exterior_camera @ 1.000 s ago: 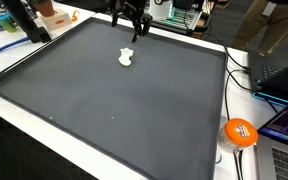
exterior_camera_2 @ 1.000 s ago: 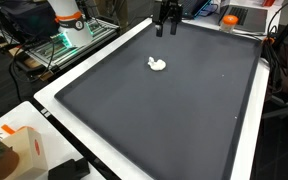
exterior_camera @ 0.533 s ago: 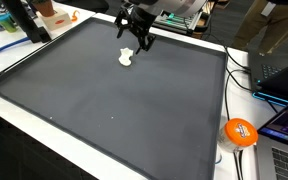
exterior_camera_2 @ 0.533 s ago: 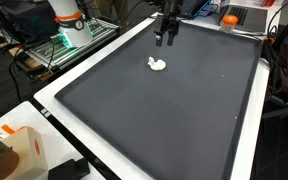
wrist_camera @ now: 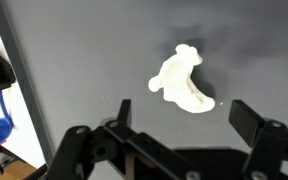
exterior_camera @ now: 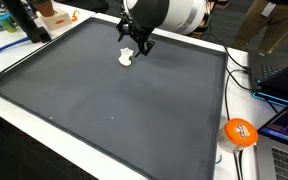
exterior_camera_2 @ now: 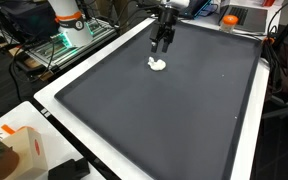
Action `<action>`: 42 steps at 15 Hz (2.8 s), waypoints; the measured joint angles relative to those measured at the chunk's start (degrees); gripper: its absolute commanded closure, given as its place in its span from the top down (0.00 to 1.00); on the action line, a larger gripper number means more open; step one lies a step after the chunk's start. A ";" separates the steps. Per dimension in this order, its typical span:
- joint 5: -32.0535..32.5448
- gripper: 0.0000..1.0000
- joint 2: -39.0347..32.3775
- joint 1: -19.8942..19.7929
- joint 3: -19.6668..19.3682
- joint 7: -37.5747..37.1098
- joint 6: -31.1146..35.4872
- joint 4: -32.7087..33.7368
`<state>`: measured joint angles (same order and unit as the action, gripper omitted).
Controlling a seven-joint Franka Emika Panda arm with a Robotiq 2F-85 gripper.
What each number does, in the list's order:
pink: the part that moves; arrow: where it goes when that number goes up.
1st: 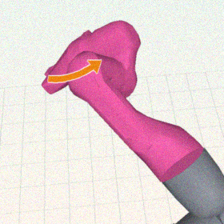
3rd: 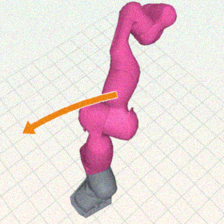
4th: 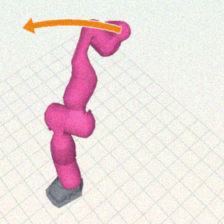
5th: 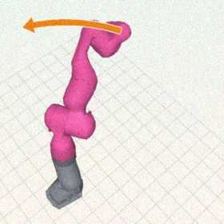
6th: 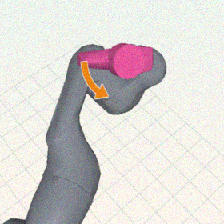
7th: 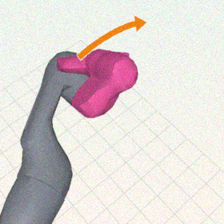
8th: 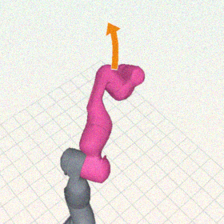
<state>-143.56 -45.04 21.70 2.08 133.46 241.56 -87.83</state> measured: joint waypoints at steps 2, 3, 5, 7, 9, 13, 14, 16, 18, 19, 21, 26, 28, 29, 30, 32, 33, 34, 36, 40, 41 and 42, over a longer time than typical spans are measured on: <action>0.00 1.00 0.37 1.25 -0.35 -0.85 0.00 -1.21; 0.00 1.00 0.53 1.86 -0.50 -1.36 0.00 -1.84; 0.00 1.00 0.69 3.38 -1.25 -2.38 0.00 -2.92; 0.00 1.00 0.69 5.87 -3.03 -3.50 0.00 -3.39; 0.00 1.00 0.68 9.59 -6.02 -4.34 0.00 -3.36; 0.00 1.00 0.61 16.15 -10.47 -4.66 0.00 -2.23; 0.00 1.00 0.55 17.09 -11.02 -4.66 0.00 -1.91; 0.00 1.00 0.36 18.58 -12.08 -4.66 0.00 -1.23; 0.00 1.00 0.11 19.57 -13.16 -4.65 -0.02 -0.56; 0.00 1.00 -0.07 19.88 -13.58 -4.63 -0.03 -0.05; 0.00 1.00 -0.61 20.28 -14.30 -4.58 -0.03 1.29; 0.00 1.00 -1.09 17.47 -12.59 -4.57 -0.03 4.13; 0.01 1.00 -0.73 13.00 -9.52 -4.50 -0.03 5.97; 0.01 1.00 -0.46 10.12 -7.50 -4.39 -0.03 6.81; 0.01 1.00 -0.14 6.70 -4.93 -3.98 -0.03 7.45; 0.02 1.00 0.50 -1.84 2.23 -2.24 -0.03 8.41; 0.02 1.00 0.67 -6.12 5.86 -0.99 -0.03 8.67; 0.02 1.00 0.68 -10.37 9.47 0.20 -0.03 8.90; 0.01 1.00 0.51 -18.11 16.05 2.03 -0.03 9.00; 0.01 1.00 -1.47 -29.90 27.77 3.08 -0.06 10.13; 0.00 1.00 -2.33 -32.10 30.40 2.96 -0.06 10.91; -0.02 1.00 -3.28 -34.07 32.69 2.42 -0.06 11.69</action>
<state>-143.58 -48.32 -12.37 34.77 135.88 241.50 -76.13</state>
